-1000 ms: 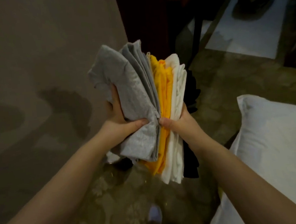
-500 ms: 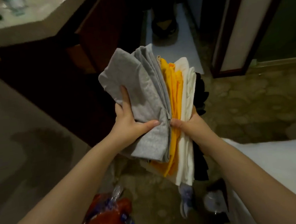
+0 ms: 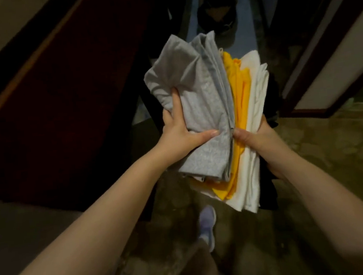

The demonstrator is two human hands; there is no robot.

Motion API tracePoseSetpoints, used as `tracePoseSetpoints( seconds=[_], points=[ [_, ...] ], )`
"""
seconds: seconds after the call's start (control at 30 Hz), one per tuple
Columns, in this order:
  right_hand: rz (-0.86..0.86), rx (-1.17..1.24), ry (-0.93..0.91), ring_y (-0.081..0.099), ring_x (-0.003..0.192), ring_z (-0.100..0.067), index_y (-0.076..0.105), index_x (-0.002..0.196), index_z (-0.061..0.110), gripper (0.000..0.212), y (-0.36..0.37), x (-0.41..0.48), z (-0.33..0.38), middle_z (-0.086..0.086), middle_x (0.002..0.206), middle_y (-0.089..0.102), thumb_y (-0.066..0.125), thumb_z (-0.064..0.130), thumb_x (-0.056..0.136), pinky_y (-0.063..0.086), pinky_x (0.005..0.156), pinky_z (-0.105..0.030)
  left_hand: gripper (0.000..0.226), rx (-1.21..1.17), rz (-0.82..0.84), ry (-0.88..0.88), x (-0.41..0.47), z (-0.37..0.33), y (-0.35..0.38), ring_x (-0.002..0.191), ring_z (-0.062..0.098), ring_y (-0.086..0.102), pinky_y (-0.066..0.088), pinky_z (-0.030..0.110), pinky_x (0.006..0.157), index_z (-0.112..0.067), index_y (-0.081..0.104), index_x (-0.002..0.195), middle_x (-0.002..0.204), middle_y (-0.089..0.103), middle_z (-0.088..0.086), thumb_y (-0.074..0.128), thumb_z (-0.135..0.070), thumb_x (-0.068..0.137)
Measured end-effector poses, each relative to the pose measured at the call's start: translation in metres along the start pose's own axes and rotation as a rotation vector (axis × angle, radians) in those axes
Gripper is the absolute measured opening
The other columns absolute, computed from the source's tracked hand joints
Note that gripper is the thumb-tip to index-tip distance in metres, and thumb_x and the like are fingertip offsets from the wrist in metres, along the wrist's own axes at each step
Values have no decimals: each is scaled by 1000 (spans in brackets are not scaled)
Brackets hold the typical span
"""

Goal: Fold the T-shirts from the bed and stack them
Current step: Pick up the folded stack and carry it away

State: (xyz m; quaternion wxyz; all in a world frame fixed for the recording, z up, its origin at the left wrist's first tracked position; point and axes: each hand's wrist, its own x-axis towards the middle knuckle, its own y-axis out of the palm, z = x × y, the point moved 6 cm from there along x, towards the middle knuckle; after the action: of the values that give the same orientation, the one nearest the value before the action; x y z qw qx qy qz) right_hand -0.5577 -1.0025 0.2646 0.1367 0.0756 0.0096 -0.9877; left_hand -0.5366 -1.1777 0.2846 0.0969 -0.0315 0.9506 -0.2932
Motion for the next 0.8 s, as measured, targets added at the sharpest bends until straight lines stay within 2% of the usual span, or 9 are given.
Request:
tracePoseSetpoints(
  seconds=[0.13,0.23,0.27,0.3,0.33,0.4,0.57,0.7,0.8],
  points=[
    [85,-41,-12,53,90,20,26,138,29,139,-4,114,6,24,113,50,74,79,17,45,69,-1,126,-31,-39,-55,100,10,-10,143,22,2,13,34,113,-34,-31,139,154,-15,4,71,-53,66],
    [153,-41,31,54,100,11,24,140,28,122,-10,197,10,16,124,51,81,58,38,44,71,-2,129,-64,-71,-90,176,7,-16,143,22,3,12,36,113,-34,-30,139,154,-13,6,65,-60,56],
    [160,-33,42,55,103,8,23,141,29,122,-14,221,12,16,124,50,81,58,37,45,71,-3,128,-64,-81,-99,199,4,-17,143,22,4,12,36,113,-34,-30,139,154,-12,7,67,-58,58],
    [160,-35,40,55,100,11,24,139,32,128,-19,247,16,19,120,51,81,66,29,45,70,-3,126,-60,-90,-101,225,2,-18,142,22,5,13,36,113,-36,-30,138,154,-12,7,69,-54,63],
    [158,-43,43,56,92,17,25,134,35,132,-25,271,18,22,114,51,78,73,19,45,67,-2,125,-55,-96,-103,249,-1,-18,142,23,5,13,37,113,-38,-32,136,154,-12,7,71,-51,66],
    [170,-39,52,57,80,22,27,128,36,133,-38,325,23,24,108,52,74,77,11,45,63,-1,123,-56,-111,-106,299,-6,-19,143,25,2,12,40,114,-43,-35,128,154,-13,7,72,-52,67],
    [363,-48,45,59,89,12,33,127,37,130,-54,466,43,23,110,56,76,77,12,47,74,-13,122,-107,-227,-222,414,-18,-24,143,27,-8,9,44,115,-49,-37,123,153,-24,4,73,-53,68],
    [538,-66,62,61,83,16,37,121,38,121,-63,575,70,26,105,56,77,76,14,48,65,-5,122,-154,-365,-331,492,-44,-32,143,25,-10,11,45,115,-44,-33,133,153,-25,2,71,-53,70],
    [656,-105,75,61,86,13,37,126,37,126,-64,643,76,25,105,57,76,77,13,49,71,-10,120,-180,-439,-415,536,-51,-34,143,26,-9,10,45,115,-46,-34,131,153,-24,1,69,-56,69]
  ],
)
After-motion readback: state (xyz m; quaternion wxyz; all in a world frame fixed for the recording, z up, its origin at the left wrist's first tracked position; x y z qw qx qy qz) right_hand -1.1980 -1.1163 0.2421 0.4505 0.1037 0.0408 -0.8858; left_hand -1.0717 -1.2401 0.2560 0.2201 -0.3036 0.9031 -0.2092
